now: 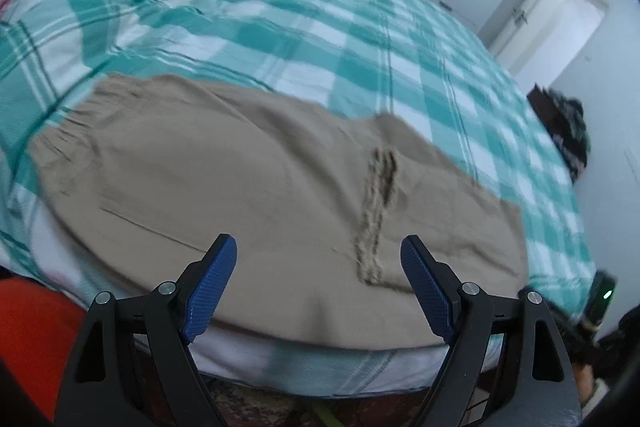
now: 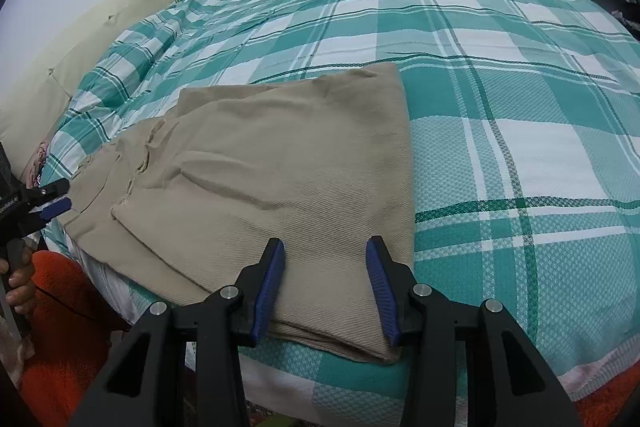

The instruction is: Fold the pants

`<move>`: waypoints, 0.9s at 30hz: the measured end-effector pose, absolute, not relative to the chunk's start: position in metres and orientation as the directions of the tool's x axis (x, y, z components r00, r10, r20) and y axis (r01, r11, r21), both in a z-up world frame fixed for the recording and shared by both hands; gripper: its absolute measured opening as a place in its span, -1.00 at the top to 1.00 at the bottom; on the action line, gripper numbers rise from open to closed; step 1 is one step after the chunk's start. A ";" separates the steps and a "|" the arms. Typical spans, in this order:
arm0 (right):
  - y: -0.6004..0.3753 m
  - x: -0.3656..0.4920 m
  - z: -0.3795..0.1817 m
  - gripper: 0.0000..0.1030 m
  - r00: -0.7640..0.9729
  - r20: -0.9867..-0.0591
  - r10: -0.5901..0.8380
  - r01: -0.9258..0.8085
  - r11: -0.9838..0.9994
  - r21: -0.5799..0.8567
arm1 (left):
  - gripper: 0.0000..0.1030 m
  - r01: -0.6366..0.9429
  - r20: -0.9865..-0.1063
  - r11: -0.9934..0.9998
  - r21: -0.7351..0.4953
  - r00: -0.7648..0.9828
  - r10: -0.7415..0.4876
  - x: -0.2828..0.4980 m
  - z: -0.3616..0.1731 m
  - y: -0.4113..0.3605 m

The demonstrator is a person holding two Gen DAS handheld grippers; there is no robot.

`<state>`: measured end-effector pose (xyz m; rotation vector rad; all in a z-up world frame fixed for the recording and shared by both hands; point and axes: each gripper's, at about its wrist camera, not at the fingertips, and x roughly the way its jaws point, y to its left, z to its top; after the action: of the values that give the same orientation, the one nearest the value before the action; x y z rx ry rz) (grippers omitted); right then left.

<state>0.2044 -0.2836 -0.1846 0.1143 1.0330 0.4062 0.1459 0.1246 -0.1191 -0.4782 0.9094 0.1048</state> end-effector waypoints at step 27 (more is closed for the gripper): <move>-0.284 0.207 -0.186 0.13 0.446 -0.807 0.388 -0.277 0.917 0.288 | 0.00 -0.586 -0.742 0.534 -0.609 0.659 -0.123 0.089 -0.160 0.267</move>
<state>0.2075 -0.2842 -0.1856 0.1197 1.0301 0.4128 0.0892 0.2674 -0.1603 -0.9906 0.8312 0.3175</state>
